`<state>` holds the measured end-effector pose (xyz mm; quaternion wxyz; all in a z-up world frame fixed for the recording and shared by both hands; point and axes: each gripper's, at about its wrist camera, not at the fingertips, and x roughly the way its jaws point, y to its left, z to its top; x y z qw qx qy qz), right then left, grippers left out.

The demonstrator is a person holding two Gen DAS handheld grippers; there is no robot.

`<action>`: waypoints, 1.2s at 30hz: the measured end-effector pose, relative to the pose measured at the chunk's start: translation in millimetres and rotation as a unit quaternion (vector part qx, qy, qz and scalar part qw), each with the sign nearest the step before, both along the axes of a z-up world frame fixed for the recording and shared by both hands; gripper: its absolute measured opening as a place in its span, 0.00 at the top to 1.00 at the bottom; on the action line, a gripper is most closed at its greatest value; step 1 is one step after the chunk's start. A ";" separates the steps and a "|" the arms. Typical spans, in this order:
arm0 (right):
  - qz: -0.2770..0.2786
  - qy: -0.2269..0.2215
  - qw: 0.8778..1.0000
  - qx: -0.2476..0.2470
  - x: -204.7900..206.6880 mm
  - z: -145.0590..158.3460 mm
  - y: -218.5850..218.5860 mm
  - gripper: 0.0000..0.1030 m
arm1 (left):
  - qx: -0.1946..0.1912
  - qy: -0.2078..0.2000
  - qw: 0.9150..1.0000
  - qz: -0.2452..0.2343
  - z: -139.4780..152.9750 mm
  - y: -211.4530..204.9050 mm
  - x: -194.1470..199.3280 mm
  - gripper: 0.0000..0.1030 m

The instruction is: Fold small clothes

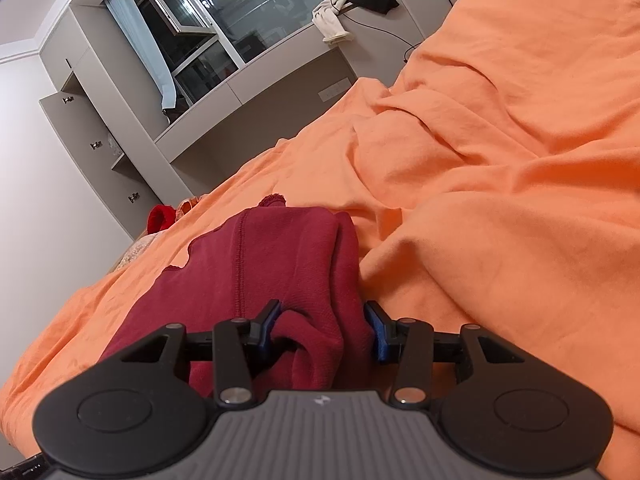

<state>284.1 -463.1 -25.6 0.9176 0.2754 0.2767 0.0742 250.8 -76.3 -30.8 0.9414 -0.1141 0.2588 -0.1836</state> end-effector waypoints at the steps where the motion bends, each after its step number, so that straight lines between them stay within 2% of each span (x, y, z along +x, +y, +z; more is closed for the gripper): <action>1: 0.000 0.000 1.000 0.000 0.0 0.0 0.1 0.52 | 0.000 0.000 1.000 0.000 0.4 -0.2 0.0 0.00; 15: 0.000 0.003 1.000 -0.004 0.8 0.9 -0.2 0.50 | 0.013 0.015 1.000 -0.003 7.3 -4.1 3.1 0.00; 20: -0.001 0.004 1.000 -0.004 1.3 1.5 0.2 0.50 | 0.041 0.021 0.999 -0.016 22.9 -9.5 8.0 0.00; 23: -0.001 0.003 1.000 -0.002 1.5 1.4 -0.5 0.49 | 0.054 0.002 0.998 -0.033 37.9 -10.3 11.1 0.00; 28: -0.001 0.003 1.000 -0.004 1.8 1.3 0.1 0.49 | 0.057 0.003 0.997 -0.050 48.8 -10.3 34.8 0.00; 32: -0.001 0.004 1.000 -0.004 1.4 1.1 0.4 0.48 | 0.087 0.024 0.995 -0.044 40.5 -13.7 68.3 0.00; 36: 0.000 0.004 1.000 -0.005 1.6 1.4 0.9 0.47 | 0.063 0.045 0.996 -0.048 24.5 -8.8 87.0 0.00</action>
